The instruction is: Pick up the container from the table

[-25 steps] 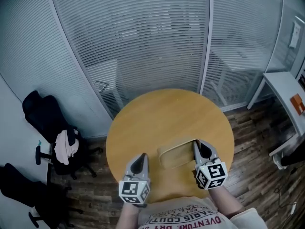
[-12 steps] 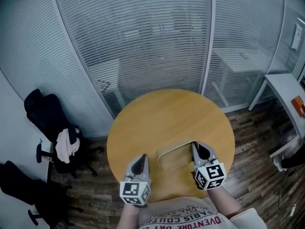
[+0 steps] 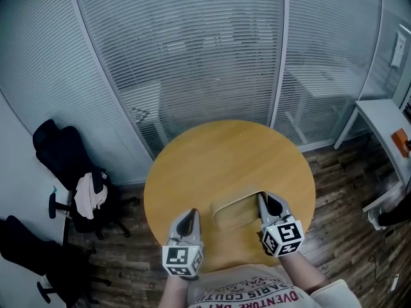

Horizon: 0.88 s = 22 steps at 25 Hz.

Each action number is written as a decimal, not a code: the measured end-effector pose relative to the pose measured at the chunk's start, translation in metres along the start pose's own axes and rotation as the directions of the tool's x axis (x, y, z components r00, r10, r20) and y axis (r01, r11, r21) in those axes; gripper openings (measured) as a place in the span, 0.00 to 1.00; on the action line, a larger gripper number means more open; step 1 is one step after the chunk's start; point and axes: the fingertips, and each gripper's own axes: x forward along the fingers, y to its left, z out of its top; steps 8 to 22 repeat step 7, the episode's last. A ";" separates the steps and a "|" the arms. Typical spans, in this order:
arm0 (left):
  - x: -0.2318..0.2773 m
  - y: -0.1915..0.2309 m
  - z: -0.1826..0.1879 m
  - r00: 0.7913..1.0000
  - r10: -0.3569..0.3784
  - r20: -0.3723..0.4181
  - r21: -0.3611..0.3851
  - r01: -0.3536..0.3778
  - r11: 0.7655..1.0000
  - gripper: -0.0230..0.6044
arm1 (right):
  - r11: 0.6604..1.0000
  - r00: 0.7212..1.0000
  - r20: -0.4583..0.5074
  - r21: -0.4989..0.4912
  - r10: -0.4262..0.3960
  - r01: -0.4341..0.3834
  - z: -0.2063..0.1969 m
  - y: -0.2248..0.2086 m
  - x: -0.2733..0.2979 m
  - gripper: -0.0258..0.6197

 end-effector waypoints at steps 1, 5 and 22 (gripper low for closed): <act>-0.002 -0.001 0.000 1.000 0.001 0.001 0.000 -0.001 1.000 0.05 | 1.000 1.000 -0.001 0.000 0.001 -0.001 -0.001 0.000 -0.001 0.05; -0.005 0.002 -0.001 1.000 0.003 0.004 -0.002 -0.003 1.000 0.05 | 1.000 1.000 -0.006 -0.008 0.006 -0.006 -0.002 0.006 -0.002 0.05; -0.007 0.007 -0.002 1.000 0.008 0.006 -0.004 -0.008 1.000 0.05 | 1.000 1.000 -0.010 -0.014 0.008 -0.009 -0.003 0.009 0.000 0.05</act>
